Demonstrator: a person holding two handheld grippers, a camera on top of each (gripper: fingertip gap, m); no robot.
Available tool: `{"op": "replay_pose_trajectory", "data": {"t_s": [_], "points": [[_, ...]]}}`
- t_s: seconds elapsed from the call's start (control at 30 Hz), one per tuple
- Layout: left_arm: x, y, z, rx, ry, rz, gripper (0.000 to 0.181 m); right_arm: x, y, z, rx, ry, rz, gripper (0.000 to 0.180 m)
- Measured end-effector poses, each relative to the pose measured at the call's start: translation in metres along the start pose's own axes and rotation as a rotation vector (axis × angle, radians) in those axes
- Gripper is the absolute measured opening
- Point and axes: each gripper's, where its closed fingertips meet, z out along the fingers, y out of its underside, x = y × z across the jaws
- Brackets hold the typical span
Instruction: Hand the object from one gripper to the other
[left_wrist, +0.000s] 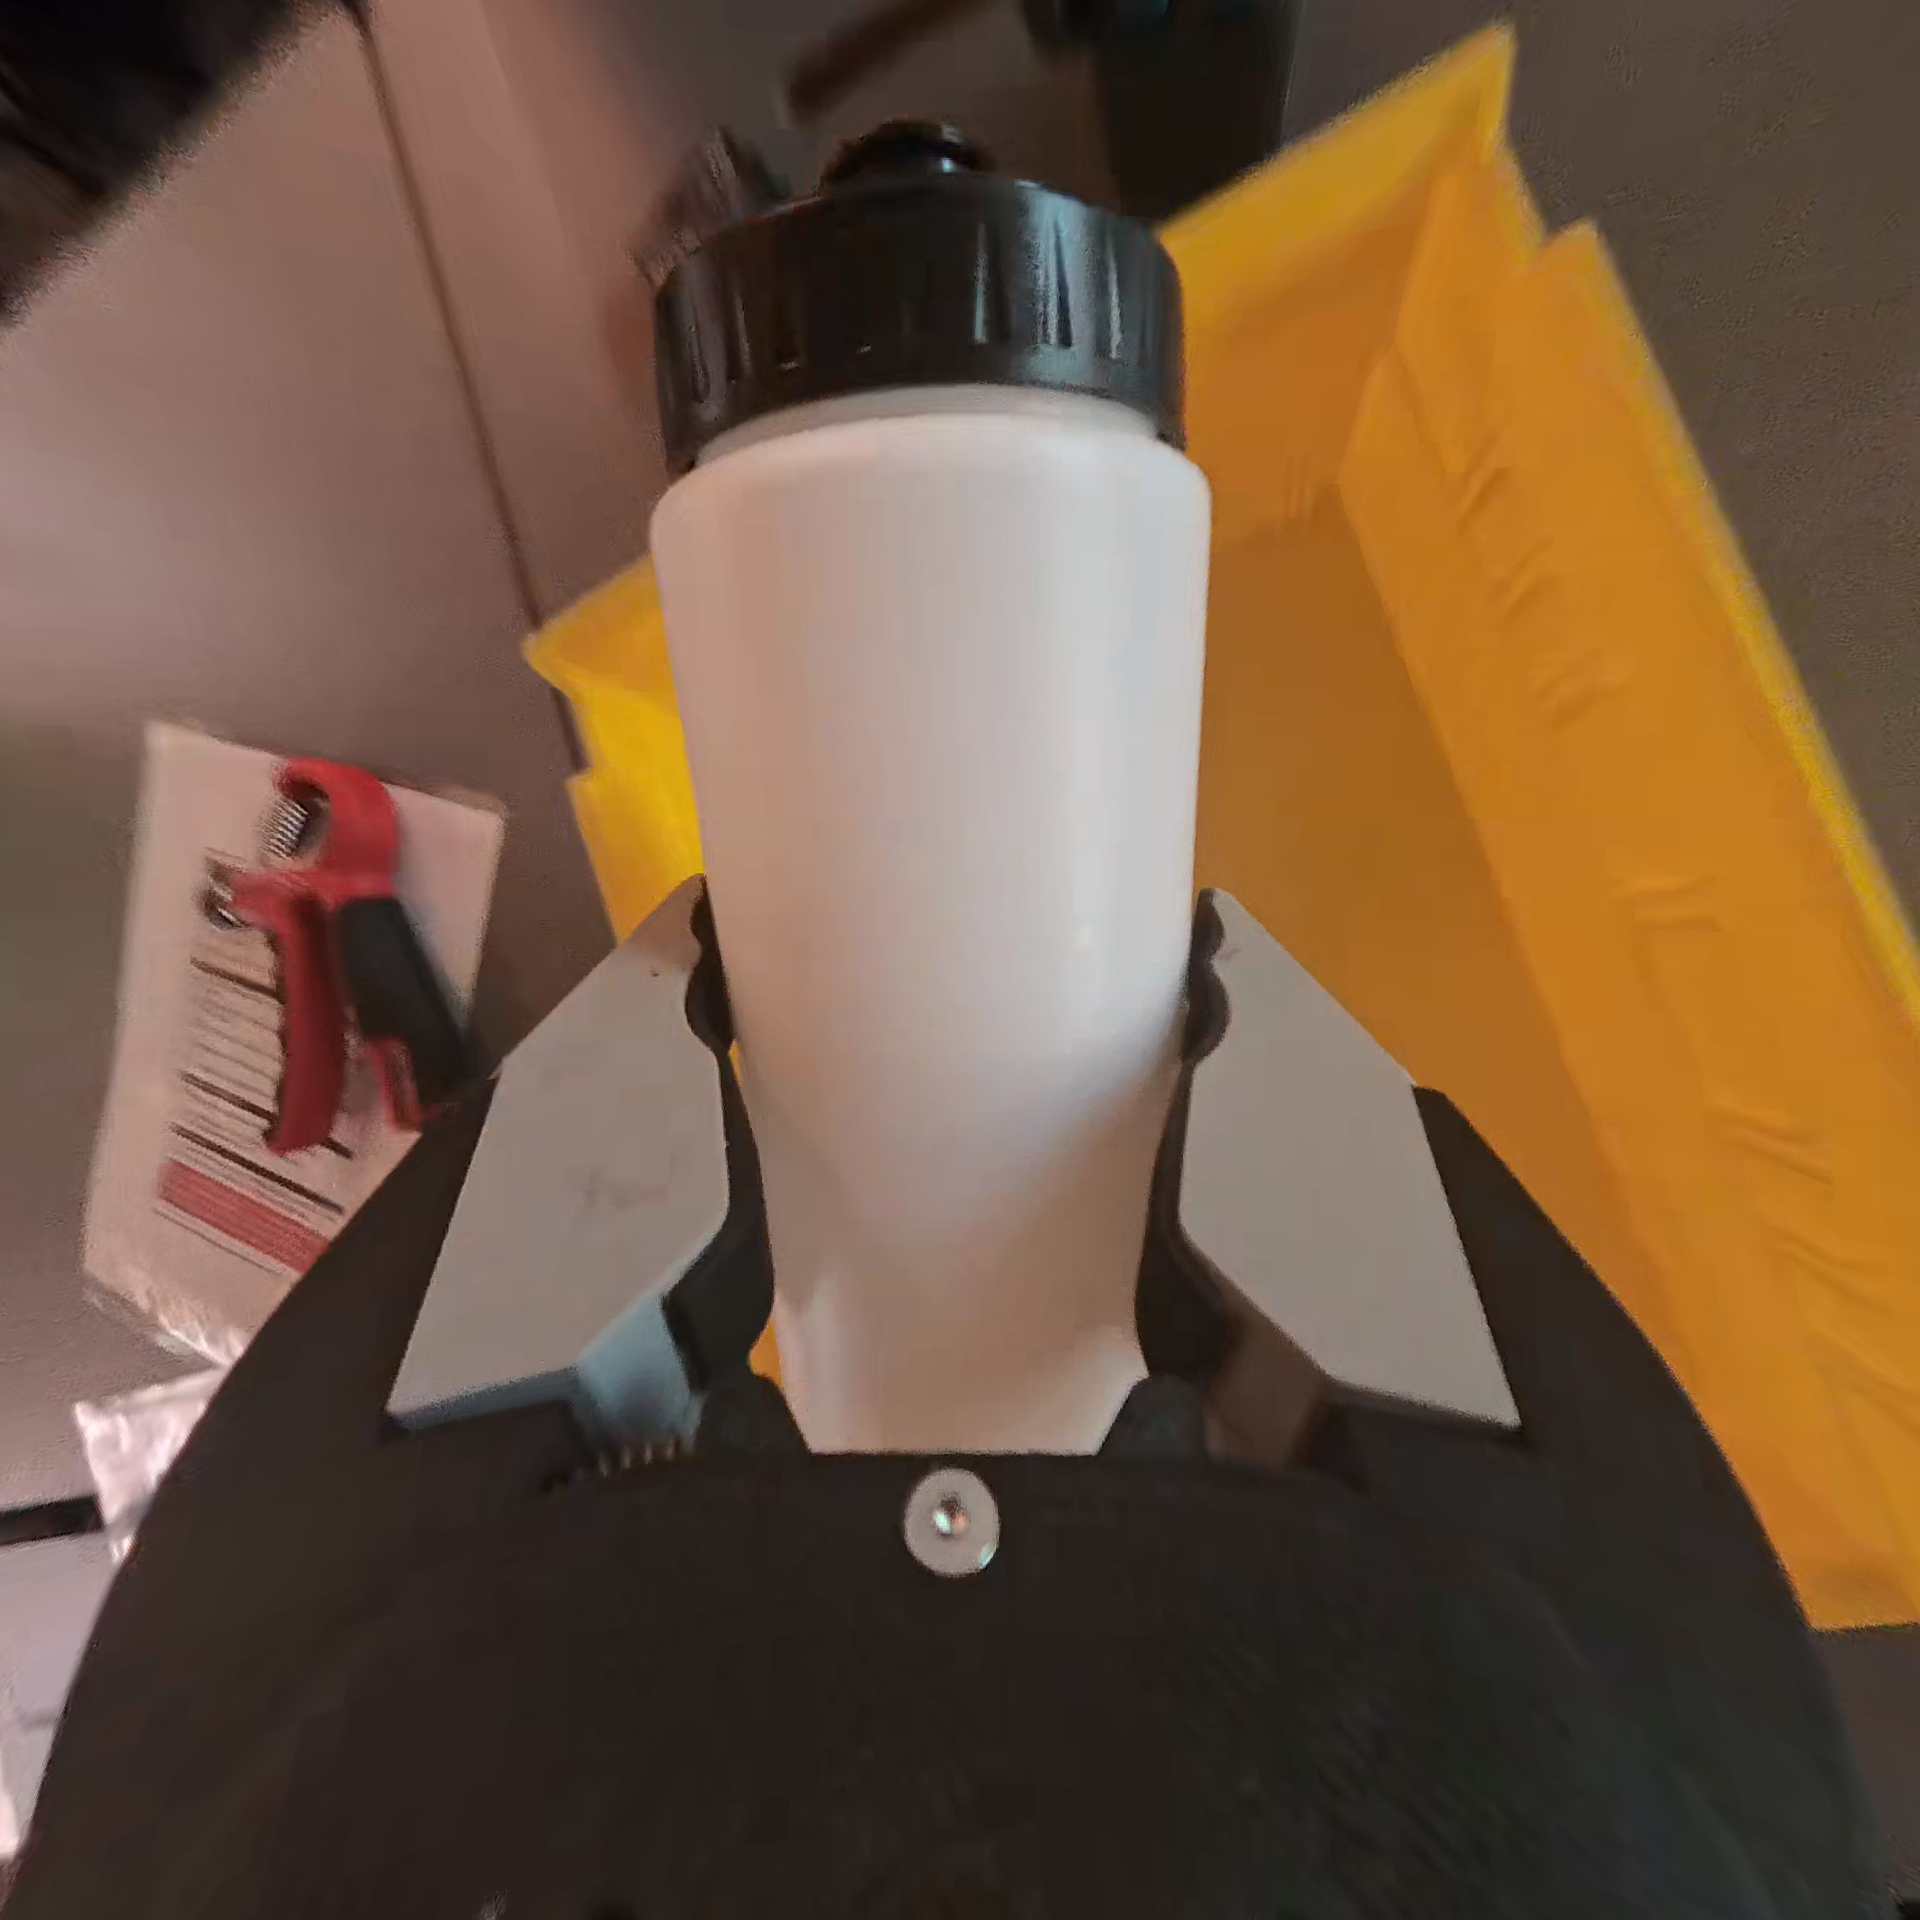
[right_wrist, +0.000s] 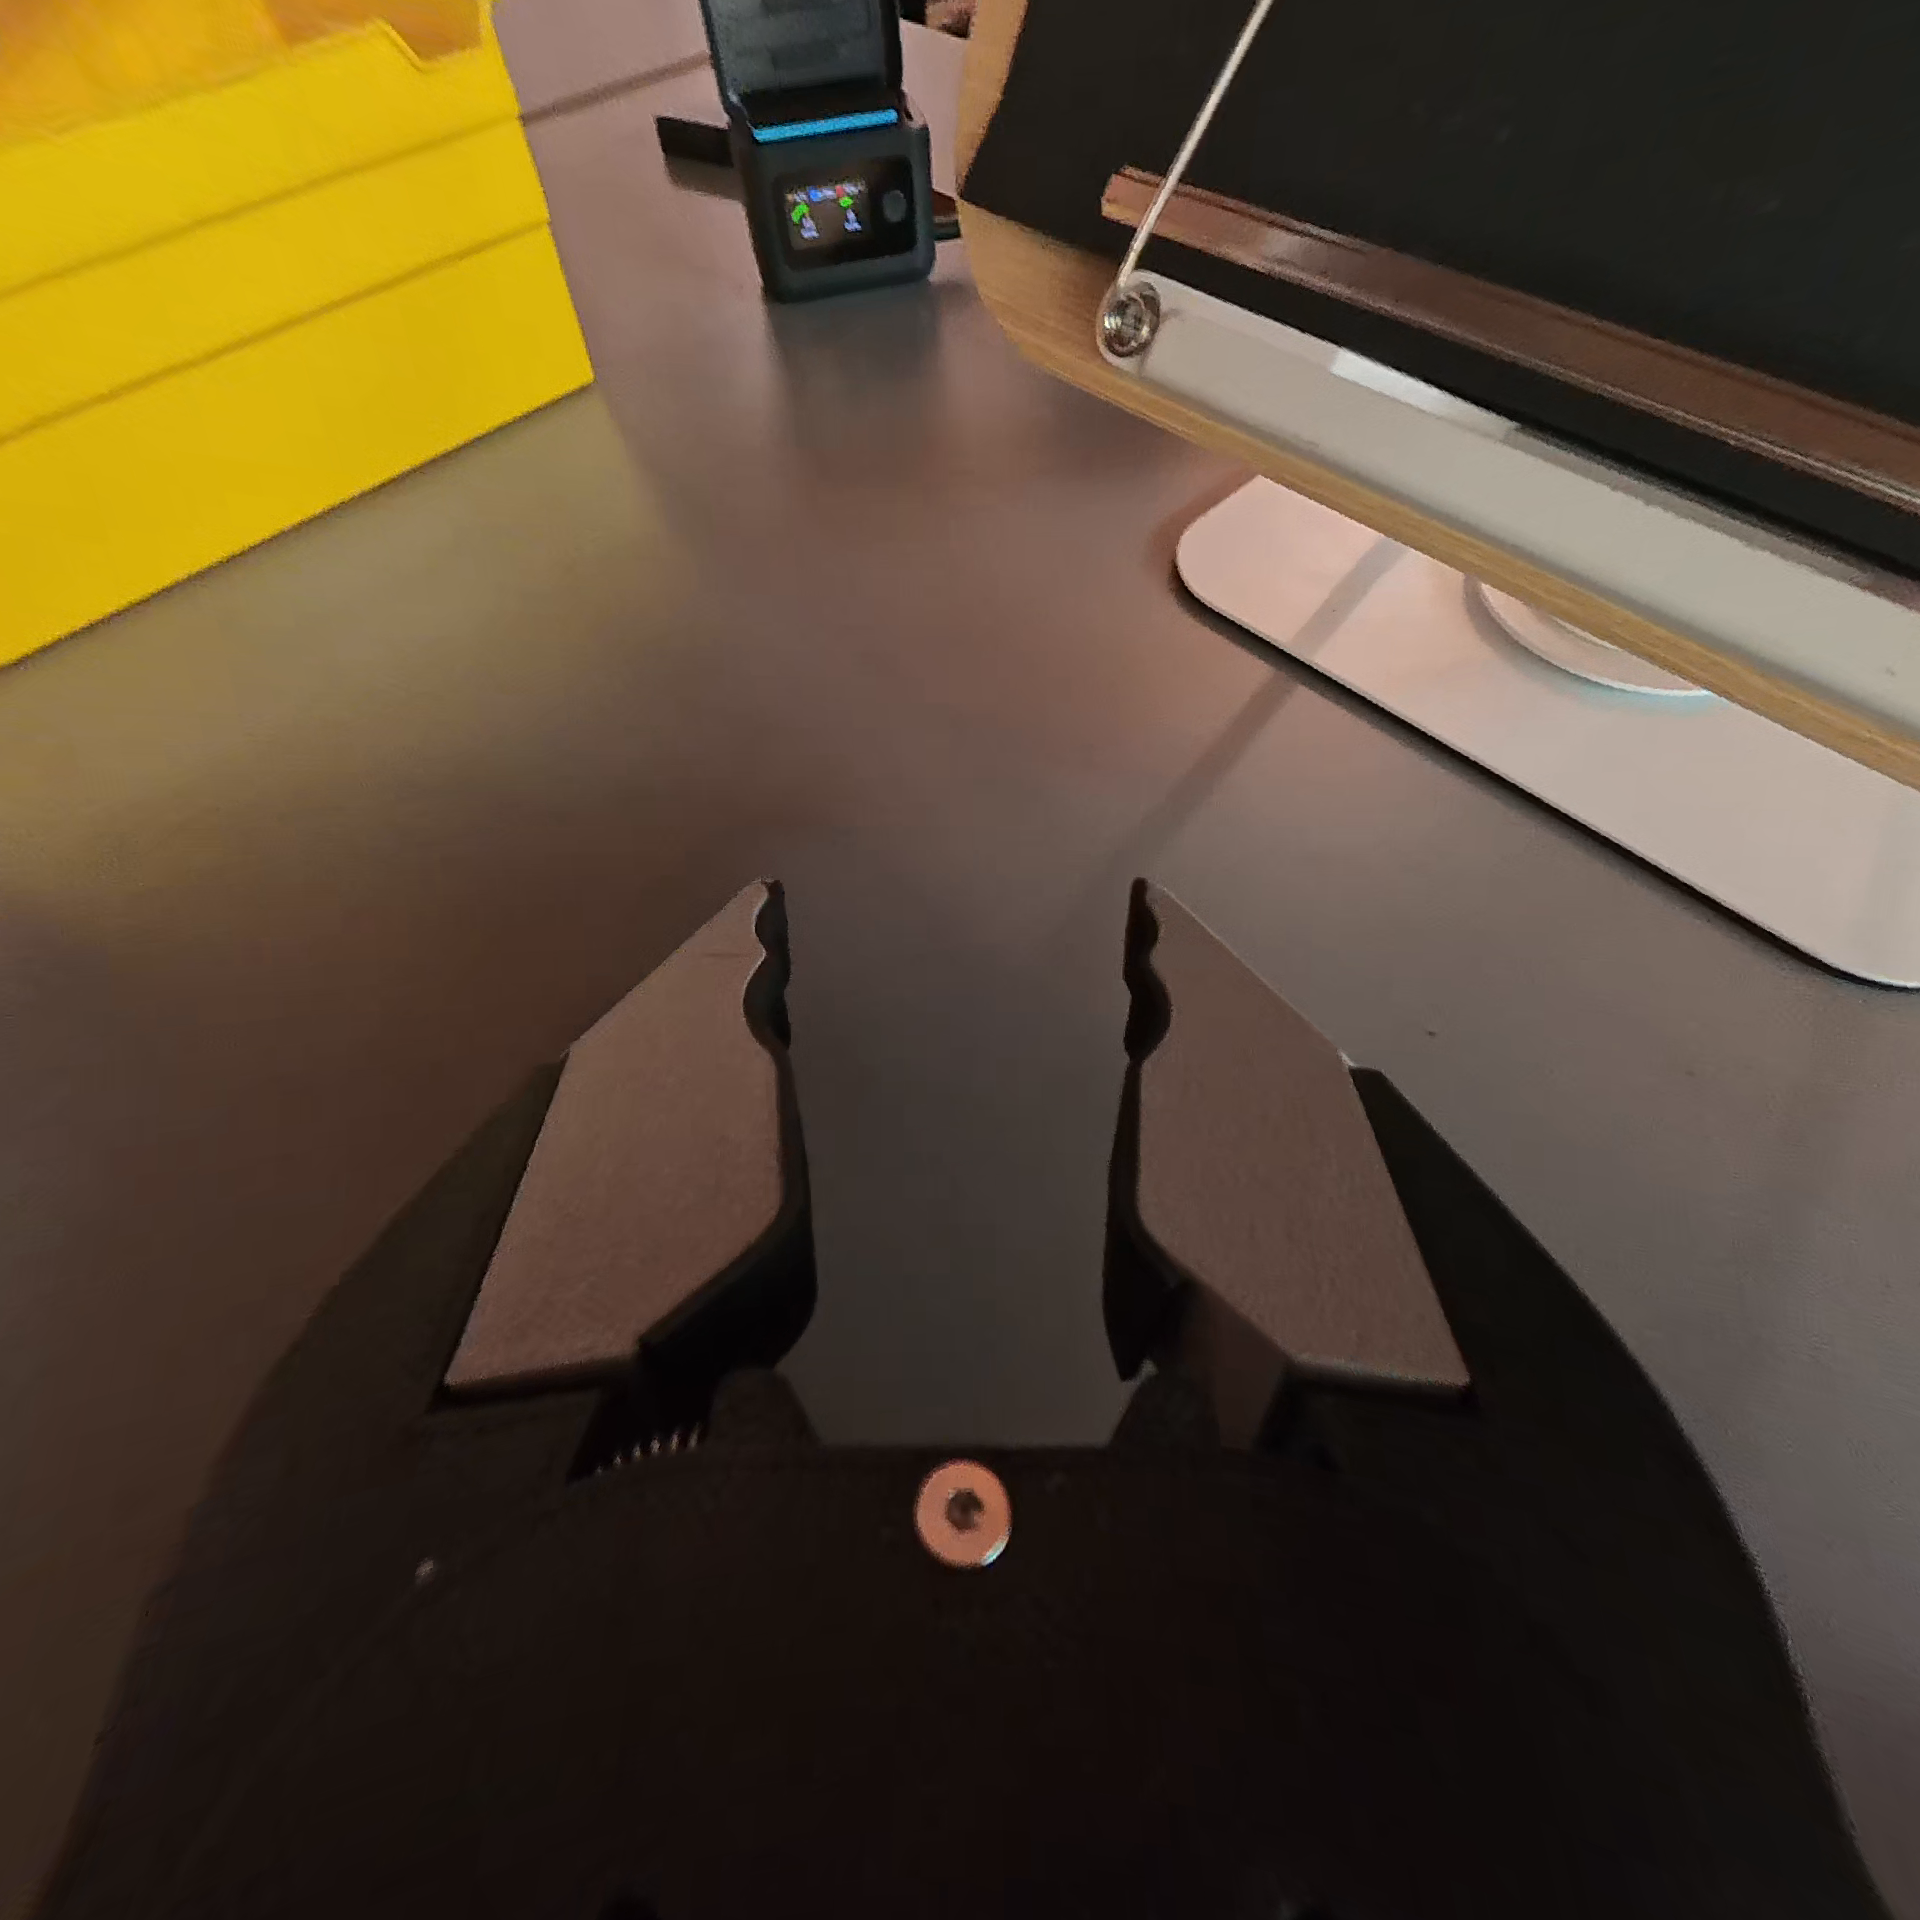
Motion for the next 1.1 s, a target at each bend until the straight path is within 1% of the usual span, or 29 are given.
{"op": "replay_pose_trajectory", "data": {"t_s": [0.03, 0.13, 0.2, 0.33, 0.43, 0.53, 0.57, 0.63, 0.67, 0.73, 0.83, 0.93, 0.97, 1.03, 1.07, 1.1], "points": [[0.0, -0.014, -0.012, 0.073, -0.001, -0.005, 0.087, -0.003, -0.002, -0.001, 0.009, -0.017, -0.003, 0.062], [0.017, -0.062, -0.057, 0.346, 0.069, -0.037, 0.088, -0.022, -0.015, -0.007, 0.076, -0.121, -0.02, 0.061], [0.051, -0.092, -0.091, 0.537, 0.165, -0.017, 0.088, -0.039, -0.027, -0.015, 0.139, -0.222, -0.013, 0.061], [0.153, -0.126, -0.142, 0.778, 0.356, 0.081, 0.088, -0.071, -0.052, -0.044, 0.272, -0.46, 0.033, 0.056], [0.241, -0.138, -0.158, 0.926, 0.546, 0.114, 0.088, -0.081, -0.07, -0.069, 0.382, -0.603, 0.077, 0.063], [0.312, -0.142, -0.147, 0.995, 0.746, 0.105, 0.088, -0.088, -0.085, -0.099, 0.48, -0.775, 0.146, 0.071], [0.331, -0.143, -0.14, 1.001, 0.812, 0.099, 0.088, -0.084, -0.088, -0.105, 0.509, -0.788, 0.168, 0.076], [0.358, -0.145, -0.123, 1.001, 0.928, 0.067, 0.088, -0.069, -0.088, -0.107, 0.522, -0.752, 0.194, 0.083], [0.368, -0.146, -0.117, 1.012, 0.978, 0.061, 0.088, -0.061, -0.087, -0.105, 0.516, -0.722, 0.204, 0.083], [0.381, -0.146, -0.107, 1.051, 1.032, 0.088, 0.088, -0.051, -0.085, -0.103, 0.519, -0.695, 0.219, 0.087], [0.399, -0.143, -0.089, 1.002, 1.036, 0.15, 0.088, -0.052, -0.08, -0.096, 0.481, -0.683, 0.195, 0.092], [0.408, -0.139, -0.073, 0.957, 0.966, 0.214, 0.088, -0.065, -0.073, -0.086, 0.428, -0.66, 0.093, 0.09], [0.409, -0.139, -0.074, 0.956, 0.981, 0.198, 0.088, -0.069, -0.071, -0.081, 0.416, -0.634, 0.059, 0.086], [0.411, -0.137, -0.074, 0.923, 0.979, 0.195, 0.088, -0.076, -0.07, -0.075, 0.408, -0.591, 0.009, 0.094], [0.411, -0.136, -0.074, 0.918, 0.949, 0.209, 0.088, -0.078, -0.072, -0.076, 0.417, -0.58, 0.001, 0.096], [0.411, -0.135, -0.076, 0.922, 0.917, 0.228, 0.089, -0.08, -0.076, -0.079, 0.44, -0.58, -0.001, 0.094]]}}
